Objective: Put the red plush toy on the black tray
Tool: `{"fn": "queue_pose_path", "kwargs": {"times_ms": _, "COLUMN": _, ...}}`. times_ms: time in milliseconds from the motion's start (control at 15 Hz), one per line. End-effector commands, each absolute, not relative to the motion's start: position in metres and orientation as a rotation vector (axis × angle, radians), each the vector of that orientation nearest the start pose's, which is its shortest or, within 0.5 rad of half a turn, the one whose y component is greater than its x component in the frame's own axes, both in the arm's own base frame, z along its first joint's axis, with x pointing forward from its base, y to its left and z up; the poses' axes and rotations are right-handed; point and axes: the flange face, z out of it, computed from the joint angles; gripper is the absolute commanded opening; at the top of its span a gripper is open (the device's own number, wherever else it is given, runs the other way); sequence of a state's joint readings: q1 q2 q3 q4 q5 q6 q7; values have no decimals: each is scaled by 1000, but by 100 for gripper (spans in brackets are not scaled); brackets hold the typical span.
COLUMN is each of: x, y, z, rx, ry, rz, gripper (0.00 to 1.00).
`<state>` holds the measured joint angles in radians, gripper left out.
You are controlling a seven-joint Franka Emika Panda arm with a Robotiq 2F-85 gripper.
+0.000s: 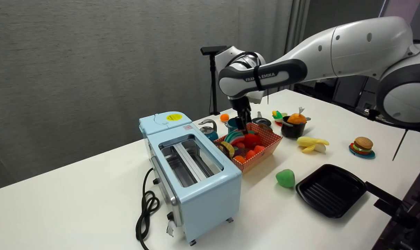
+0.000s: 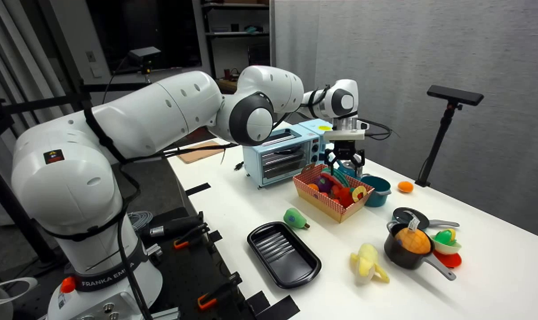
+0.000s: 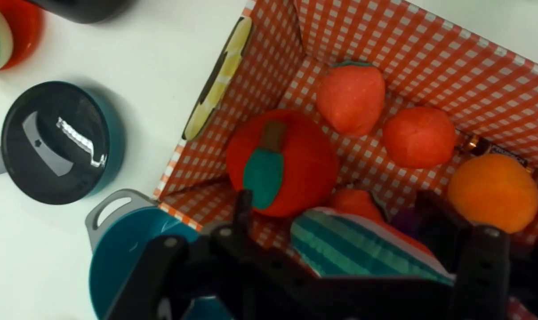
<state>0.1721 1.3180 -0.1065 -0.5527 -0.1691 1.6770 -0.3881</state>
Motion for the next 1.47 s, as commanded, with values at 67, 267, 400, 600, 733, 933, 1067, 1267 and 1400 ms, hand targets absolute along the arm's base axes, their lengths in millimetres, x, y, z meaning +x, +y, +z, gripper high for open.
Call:
{"fn": "queue_pose_path", "kwargs": {"times_ms": 67, "x": 778, "y": 84, "z": 151, "rx": -3218, "ry": -1073, "rz": 419, "gripper": 91}}
{"fn": "queue_pose_path", "kwargs": {"times_ms": 267, "x": 774, "y": 83, "z": 138, "rx": -3171, "ry": -1155, "rz": 472, "gripper": 91}}
{"fn": "queue_pose_path", "kwargs": {"times_ms": 400, "x": 773, "y": 77, "z": 133, "rx": -3139, "ry": -1201, "rz": 505, "gripper": 90}}
{"fn": "queue_pose_path", "kwargs": {"times_ms": 600, "x": 774, "y": 63, "z": 134, "rx": -3116, "ry": -1248, "rz": 525, "gripper": 86}}
{"fn": "queue_pose_path", "kwargs": {"times_ms": 733, "x": 776, "y": 53, "z": 139, "rx": -3106, "ry": -1234, "rz": 511, "gripper": 86}}
{"fn": "queue_pose_path", "kwargs": {"times_ms": 933, "x": 777, "y": 44, "z": 141, "rx": -3088, "ry": -1249, "rz": 516, "gripper": 85}}
{"fn": "queue_pose_path", "kwargs": {"times_ms": 1067, "x": 776, "y": 39, "z": 140, "rx": -3073, "ry": -1264, "rz": 524, "gripper": 84}}
{"fn": "queue_pose_path", "kwargs": {"times_ms": 1267, "x": 775, "y": 35, "z": 137, "rx": -3059, "ry": -1280, "rz": 540, "gripper": 83}}
{"fn": "queue_pose_path", "kwargs": {"times_ms": 1400, "x": 775, "y": 34, "z": 136, "rx": -3058, "ry": -1289, "rz": 551, "gripper": 83}}
